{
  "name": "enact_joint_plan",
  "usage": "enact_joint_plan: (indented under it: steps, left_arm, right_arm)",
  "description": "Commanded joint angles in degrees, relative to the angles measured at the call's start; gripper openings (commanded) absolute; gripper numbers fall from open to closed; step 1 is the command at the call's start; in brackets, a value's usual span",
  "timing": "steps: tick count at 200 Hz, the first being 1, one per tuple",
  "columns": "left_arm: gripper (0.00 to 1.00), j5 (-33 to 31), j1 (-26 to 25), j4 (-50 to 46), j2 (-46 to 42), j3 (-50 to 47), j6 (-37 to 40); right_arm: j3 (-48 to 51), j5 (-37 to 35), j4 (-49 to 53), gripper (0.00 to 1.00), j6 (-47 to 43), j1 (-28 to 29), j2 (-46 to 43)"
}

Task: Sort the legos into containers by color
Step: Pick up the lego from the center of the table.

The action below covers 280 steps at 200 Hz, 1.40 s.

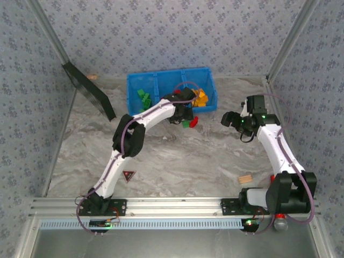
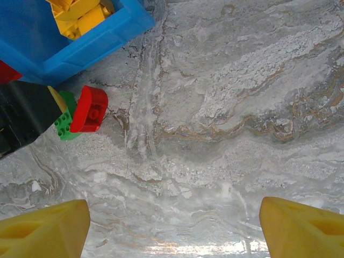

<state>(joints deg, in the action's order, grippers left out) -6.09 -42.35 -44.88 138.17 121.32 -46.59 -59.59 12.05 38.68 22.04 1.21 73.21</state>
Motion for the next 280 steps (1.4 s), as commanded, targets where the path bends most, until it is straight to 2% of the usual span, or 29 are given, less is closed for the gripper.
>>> enact_joint_plan:
  steps: [1, 39, 72, 112, 152, 185, 214, 247, 280]
  left_arm:
    - [0.7, -0.9, -0.5, -0.7, 2.5, 2.0, -1.1]
    - [0.63, -1.0, -0.6, -3.4, 4.4, 2.9, -0.8]
    - [0.52, -1.6, -0.6, -6.5, 4.4, 0.9, 0.3]
    - [0.34, -1.0, -0.6, -3.9, -1.7, -11.7, 0.4]
    - [0.22, -1.2, 0.0, -1.9, -10.3, -24.7, 0.3]
    - [0.2, -2.6, 0.1, -3.4, -19.9, -30.8, 1.3]
    - [0.19, -6.3, 1.0, -6.6, -28.6, -31.1, 3.3]
    - [0.19, -7.0, 5.5, -6.8, -35.7, -29.1, 6.3]
    - [0.21, -9.3, 10.5, -6.5, -37.4, -24.0, 12.4]
  right_arm:
    - [-0.5, 1.4, 0.3, 0.83, -0.5, -0.4, 1.5]
    - [-1.5, 2.6, -0.4, 0.82, -0.2, -0.1, 3.3]
    - [-0.4, 3.9, -2.9, 0.83, -1.0, 0.3, 2.8]
    - [-0.2, 4.4, -5.5, 0.81, 0.0, 1.3, 5.3]
    - [-1.2, 3.4, -7.9, 0.81, 0.4, 3.1, 8.9]
    - [-3.1, 4.0, -10.2, 0.81, 1.7, 5.0, 14.7]
    - [-4.9, 3.5, -12.7, 0.81, 4.3, 8.2, 19.5]
    - [-8.3, 0.5, -13.1, 0.81, 6.4, 12.3, 24.1]
    - [-15.0, -2.4, -11.3, 0.82, 7.9, 15.6, 29.3]
